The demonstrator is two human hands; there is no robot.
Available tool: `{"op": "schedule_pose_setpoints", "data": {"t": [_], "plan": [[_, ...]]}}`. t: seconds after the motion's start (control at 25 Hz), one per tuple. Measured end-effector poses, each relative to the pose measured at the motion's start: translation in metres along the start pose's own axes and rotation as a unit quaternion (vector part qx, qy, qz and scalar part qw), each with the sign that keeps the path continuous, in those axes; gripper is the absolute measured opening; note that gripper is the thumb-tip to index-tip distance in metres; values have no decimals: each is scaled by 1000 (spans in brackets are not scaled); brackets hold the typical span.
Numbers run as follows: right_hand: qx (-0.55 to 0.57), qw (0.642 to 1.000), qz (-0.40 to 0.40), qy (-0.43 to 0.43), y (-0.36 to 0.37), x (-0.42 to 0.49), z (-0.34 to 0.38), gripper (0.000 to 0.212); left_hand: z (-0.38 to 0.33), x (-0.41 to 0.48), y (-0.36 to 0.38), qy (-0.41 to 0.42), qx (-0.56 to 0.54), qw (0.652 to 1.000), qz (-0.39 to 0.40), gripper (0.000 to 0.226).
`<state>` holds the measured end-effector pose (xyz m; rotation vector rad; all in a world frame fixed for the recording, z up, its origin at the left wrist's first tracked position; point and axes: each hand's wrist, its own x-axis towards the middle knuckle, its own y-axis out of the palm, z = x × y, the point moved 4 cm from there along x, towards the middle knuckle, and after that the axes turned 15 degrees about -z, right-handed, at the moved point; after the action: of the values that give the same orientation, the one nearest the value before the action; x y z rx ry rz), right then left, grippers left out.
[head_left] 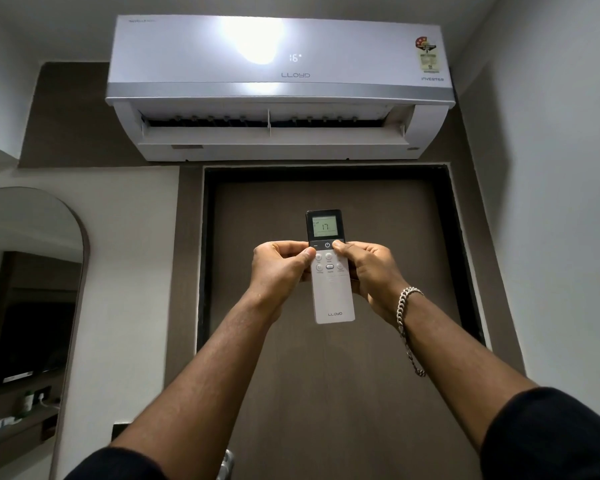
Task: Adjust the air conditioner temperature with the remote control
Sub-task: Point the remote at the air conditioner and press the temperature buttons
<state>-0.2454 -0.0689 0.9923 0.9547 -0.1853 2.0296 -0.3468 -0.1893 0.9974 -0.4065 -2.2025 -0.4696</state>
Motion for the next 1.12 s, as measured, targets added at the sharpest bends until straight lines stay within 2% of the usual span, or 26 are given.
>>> {"op": "schedule_pose_setpoints", "data": {"t": [0.44,0.8,1.12], "plan": [[-11,1000,-10,-5,-4,-2,8,34,-6,-3,-1,1,-12,1000,7,19],[3,1000,2,-8,-3,-5,14,21,-11,-1,-3,5,-13,1000,6,19],[-6,1000,2,-7,-4,-1,8,25,-4,0,0,-4,-17,1000,14,14]]}}
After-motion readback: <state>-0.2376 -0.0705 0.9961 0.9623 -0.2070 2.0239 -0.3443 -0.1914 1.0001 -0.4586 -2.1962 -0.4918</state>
